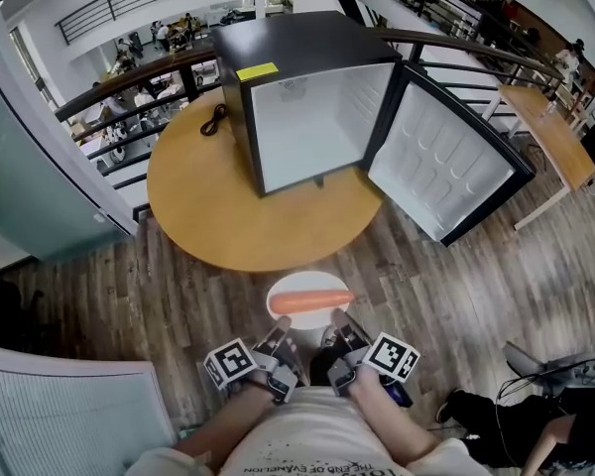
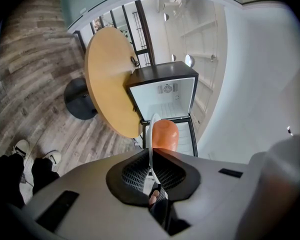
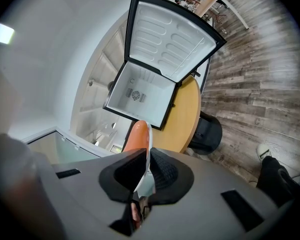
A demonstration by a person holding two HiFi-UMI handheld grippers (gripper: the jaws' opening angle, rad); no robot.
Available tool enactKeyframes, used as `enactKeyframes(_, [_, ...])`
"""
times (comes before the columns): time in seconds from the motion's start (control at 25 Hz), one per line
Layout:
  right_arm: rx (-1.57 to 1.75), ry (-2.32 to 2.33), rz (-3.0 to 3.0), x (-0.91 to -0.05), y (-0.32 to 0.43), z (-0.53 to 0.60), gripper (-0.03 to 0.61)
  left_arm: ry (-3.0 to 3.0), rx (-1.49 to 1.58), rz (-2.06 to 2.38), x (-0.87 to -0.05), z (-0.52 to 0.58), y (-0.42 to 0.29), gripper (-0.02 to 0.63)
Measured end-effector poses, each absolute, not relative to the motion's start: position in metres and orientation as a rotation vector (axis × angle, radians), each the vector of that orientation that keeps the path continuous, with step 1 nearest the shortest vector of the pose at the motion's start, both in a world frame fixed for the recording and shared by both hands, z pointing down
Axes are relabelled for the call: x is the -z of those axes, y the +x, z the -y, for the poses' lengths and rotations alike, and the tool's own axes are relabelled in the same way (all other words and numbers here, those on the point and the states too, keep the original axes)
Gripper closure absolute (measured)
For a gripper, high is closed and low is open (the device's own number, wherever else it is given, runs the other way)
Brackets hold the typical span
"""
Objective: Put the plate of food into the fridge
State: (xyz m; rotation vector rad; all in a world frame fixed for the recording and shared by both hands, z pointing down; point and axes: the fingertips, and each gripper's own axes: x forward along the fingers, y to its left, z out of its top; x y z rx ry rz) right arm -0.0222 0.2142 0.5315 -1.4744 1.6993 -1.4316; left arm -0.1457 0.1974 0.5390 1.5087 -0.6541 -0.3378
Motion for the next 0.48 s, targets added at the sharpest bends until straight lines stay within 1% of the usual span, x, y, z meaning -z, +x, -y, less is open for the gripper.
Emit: enactKeyframes(0.48, [1.441, -1.454, -1.730, -0.538, 0.006, -0.143, 0.535, 1.498, 0.361, 0.672, -0.545, -0.130, -0.118, 0.577])
